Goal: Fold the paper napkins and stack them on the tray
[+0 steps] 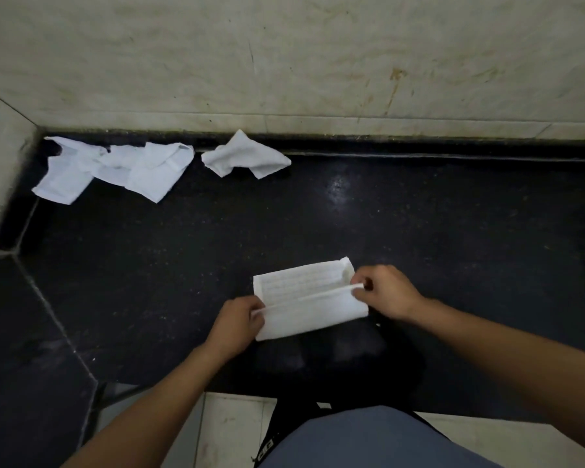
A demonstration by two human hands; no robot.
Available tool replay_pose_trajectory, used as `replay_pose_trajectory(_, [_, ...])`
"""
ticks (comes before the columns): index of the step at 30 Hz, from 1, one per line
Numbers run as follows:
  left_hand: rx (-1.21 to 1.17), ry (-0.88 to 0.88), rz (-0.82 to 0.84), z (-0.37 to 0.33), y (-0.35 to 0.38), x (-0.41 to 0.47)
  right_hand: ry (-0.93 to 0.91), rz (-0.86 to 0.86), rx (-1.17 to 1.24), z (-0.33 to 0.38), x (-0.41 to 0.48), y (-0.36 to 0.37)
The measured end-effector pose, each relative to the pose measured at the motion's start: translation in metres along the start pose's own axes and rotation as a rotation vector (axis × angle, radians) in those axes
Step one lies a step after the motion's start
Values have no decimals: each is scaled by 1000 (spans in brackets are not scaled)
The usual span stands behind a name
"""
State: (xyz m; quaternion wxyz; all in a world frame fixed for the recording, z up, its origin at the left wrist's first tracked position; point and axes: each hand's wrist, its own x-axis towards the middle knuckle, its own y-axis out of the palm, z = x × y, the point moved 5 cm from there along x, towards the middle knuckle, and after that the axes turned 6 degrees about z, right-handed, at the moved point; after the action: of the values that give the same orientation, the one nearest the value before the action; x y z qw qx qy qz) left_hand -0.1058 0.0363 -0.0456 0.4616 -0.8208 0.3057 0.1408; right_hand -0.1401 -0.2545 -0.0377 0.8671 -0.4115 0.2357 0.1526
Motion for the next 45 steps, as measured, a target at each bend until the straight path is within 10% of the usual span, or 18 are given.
replay_pose_trajectory(13, [-24,-302,-137,24,-14,74,179,-177,-224,-3,59,-3])
replay_pose_trajectory(20, [380,181,-53,-3,19,27,-253,-62,-357,20,16,44])
replay_pose_trajectory(28, [336,218,-142,36,40,-13,-176,-191,-381,-33,-16,44])
replay_pose_trajectory(38, [627,287,-89,22,18,17,470,-149,-35,-3,34,26])
replay_pose_trajectory(45, [384,204,-173,29,6,4,508,-137,667,8,26,15])
